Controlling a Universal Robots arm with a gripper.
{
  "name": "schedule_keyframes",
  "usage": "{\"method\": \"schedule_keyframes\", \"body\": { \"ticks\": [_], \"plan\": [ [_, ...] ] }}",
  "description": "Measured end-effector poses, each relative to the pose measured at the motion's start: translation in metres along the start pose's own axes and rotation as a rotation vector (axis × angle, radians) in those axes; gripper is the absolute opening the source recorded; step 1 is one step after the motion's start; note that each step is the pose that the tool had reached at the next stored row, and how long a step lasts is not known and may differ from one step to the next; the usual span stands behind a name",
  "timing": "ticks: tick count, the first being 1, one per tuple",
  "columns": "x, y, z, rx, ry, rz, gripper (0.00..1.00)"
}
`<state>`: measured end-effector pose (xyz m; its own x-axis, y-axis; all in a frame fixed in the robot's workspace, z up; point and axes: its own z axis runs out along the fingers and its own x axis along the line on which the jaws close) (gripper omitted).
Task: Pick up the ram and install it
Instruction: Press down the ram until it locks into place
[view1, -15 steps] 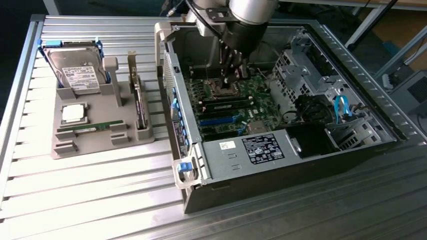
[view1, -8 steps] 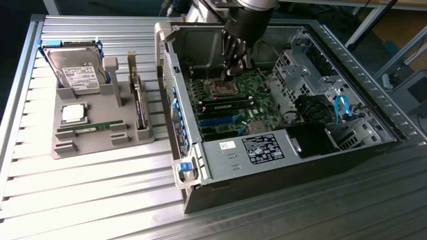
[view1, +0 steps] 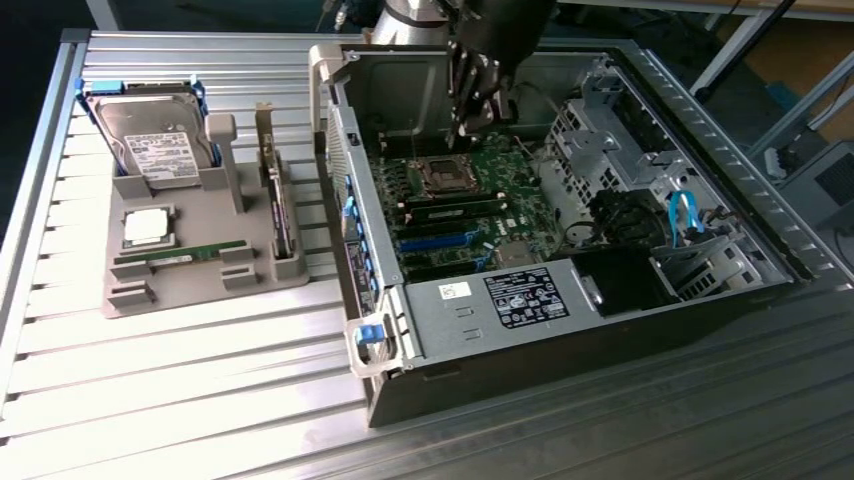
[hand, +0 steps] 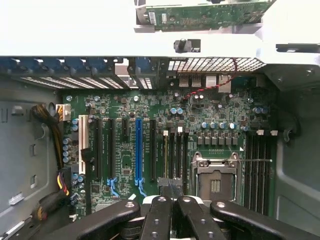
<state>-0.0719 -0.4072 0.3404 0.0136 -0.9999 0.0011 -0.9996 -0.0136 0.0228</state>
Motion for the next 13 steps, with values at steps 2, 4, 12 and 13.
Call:
{"method": "schedule_keyframes", "body": {
  "ticks": [2,4,12,13],
  "plan": [
    [0.000,0.0001,-0.0036,0.0000,0.0003,0.000,0.10],
    [0.000,0.0001,-0.0069,0.0001,0.0004,0.000,0.10],
    [0.000,-0.0009,-0.0123,-0.0001,0.0010,0.000,0.10],
    [0.000,-0.0026,-0.0123,0.0000,0.0011,0.000,0.10]
  ]
}}
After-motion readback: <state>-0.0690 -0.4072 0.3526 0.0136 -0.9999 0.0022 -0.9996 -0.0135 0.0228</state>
